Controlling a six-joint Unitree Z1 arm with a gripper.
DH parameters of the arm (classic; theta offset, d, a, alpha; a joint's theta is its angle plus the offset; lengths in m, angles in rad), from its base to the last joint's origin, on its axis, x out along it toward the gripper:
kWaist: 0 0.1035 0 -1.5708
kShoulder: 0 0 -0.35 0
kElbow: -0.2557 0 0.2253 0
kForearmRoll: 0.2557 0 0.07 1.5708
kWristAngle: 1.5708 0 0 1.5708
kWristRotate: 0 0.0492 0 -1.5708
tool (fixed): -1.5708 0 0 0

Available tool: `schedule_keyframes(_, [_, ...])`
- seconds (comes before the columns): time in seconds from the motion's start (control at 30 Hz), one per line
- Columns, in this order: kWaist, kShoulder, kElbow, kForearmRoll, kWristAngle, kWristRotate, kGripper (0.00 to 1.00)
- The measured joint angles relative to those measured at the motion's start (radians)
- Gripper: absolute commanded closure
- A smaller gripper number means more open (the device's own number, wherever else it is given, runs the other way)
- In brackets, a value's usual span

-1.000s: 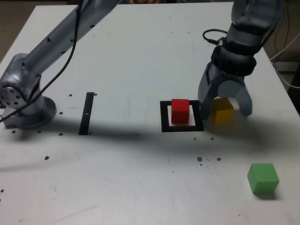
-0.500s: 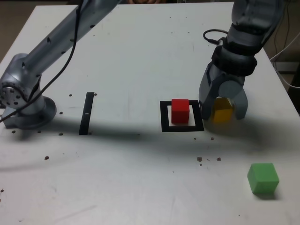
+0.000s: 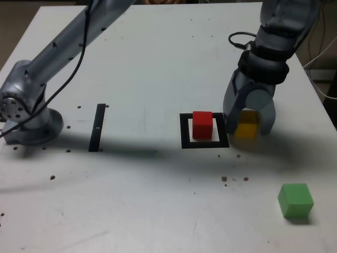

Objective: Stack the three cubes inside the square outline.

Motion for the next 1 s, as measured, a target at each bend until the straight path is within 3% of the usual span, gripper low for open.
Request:
schedule_keyframes(0.5, [-0.026, -0.165, 0.065, 0.053, 0.026, 0.007, 0.72])
schedule_keyframes(1.0, [-0.027, -0.323, 0.305, -0.003, 0.039, 0.014, 0.72])
